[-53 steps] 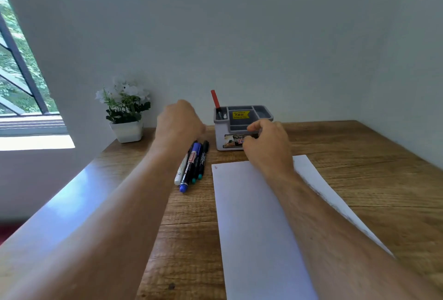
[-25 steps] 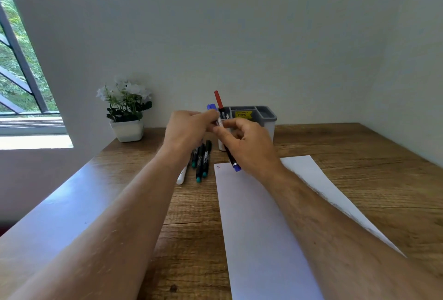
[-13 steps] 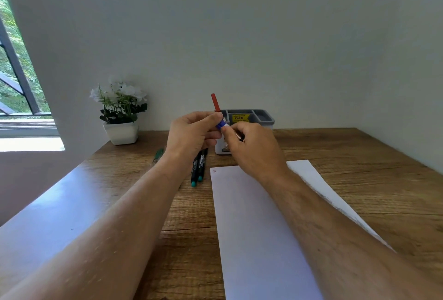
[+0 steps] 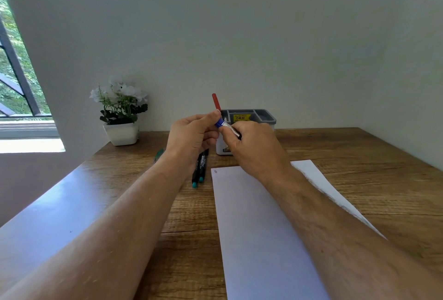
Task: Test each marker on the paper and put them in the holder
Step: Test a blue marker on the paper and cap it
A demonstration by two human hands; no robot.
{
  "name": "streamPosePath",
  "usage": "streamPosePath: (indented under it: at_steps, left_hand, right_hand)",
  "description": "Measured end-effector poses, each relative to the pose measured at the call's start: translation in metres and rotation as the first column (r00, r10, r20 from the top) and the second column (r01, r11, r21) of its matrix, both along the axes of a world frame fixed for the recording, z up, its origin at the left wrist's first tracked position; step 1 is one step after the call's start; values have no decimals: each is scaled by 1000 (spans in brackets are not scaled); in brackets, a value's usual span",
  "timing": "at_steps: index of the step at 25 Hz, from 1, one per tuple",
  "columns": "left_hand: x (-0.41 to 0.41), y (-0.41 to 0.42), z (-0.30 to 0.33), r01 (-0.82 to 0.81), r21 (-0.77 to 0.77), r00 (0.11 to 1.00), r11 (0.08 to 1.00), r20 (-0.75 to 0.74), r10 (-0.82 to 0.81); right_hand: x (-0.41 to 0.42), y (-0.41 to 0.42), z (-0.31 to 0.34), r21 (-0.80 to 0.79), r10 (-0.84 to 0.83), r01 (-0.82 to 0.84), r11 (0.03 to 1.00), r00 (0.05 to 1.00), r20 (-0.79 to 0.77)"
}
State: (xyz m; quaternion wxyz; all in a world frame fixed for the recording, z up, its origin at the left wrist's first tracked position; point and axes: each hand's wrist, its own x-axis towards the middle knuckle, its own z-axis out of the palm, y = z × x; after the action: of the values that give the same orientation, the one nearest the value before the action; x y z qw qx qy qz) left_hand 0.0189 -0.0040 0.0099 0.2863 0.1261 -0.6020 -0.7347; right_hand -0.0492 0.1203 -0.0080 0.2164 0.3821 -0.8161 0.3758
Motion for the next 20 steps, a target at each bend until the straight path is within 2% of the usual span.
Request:
streamPosePath:
  at_steps: [5, 10, 14, 17, 19, 20]
  left_hand:
    - [3, -7, 3, -13, 91, 999, 996, -38, 16]
    - [8, -13, 7, 73, 284, 989, 956, -144, -32]
    - [10, -6, 10, 182, 321, 961, 929, -257, -100]
    - [10, -1, 12, 133, 204, 978, 970, -186, -95]
    - [12, 0, 11, 42, -59, 998, 997, -46, -45]
    - [13, 0, 11, -10, -255, 999, 967, 35, 19]
  right_hand:
    - [1, 5, 3, 11, -23, 23, 1000, 1000, -4]
    - [4, 9, 5, -296, 134, -88, 951, 982, 137]
    - [10, 5, 5, -401, 252, -161, 902, 949, 188]
    - [13, 6, 7, -480, 303, -150, 864, 918, 258]
    - [14, 7, 8, -519, 311, -118, 846, 901, 301]
    - [13, 8, 8, -544, 342, -119, 830, 880, 329]
